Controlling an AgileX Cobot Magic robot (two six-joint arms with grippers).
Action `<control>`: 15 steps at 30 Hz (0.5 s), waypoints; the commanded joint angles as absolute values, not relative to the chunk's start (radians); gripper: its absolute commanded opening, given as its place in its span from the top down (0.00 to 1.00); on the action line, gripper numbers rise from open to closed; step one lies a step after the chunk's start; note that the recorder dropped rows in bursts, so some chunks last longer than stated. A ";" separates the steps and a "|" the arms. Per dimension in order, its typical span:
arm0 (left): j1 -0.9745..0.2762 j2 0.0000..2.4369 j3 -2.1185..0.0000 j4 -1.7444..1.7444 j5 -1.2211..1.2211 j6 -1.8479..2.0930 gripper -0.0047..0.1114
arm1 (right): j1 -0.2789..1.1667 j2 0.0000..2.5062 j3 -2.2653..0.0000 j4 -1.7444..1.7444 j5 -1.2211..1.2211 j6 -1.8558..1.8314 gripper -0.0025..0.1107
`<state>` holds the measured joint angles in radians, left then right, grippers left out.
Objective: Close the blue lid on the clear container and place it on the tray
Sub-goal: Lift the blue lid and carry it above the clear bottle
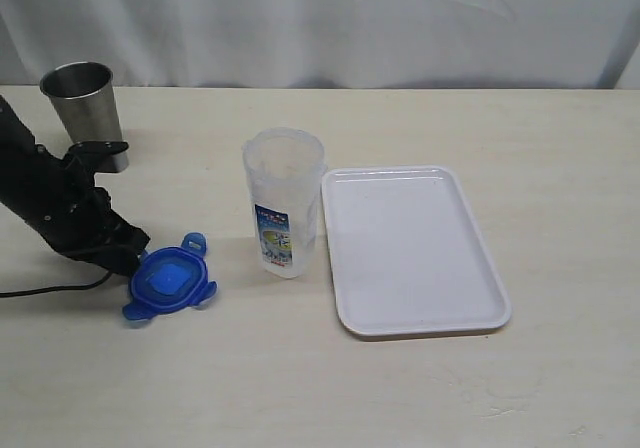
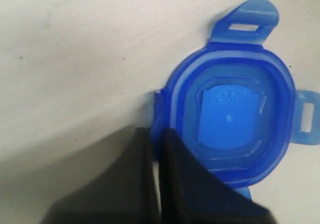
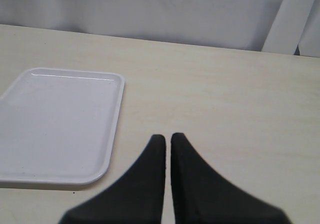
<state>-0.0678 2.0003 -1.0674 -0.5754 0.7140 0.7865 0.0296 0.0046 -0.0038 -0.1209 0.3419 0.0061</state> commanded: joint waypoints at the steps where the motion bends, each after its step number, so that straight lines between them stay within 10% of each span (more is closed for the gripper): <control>1: -0.065 1.952 -1.072 -0.527 0.700 0.788 0.96 | 0.026 0.000 0.000 -0.115 0.343 0.007 0.94; 15: -0.202 1.536 -1.072 -0.510 0.393 0.983 0.96 | 0.026 0.000 0.000 -0.115 0.343 0.007 0.94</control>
<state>-0.1606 1.5817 -1.0674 -0.5092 0.4689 0.9512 0.0296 0.0046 -0.0038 -0.1209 0.3419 0.0061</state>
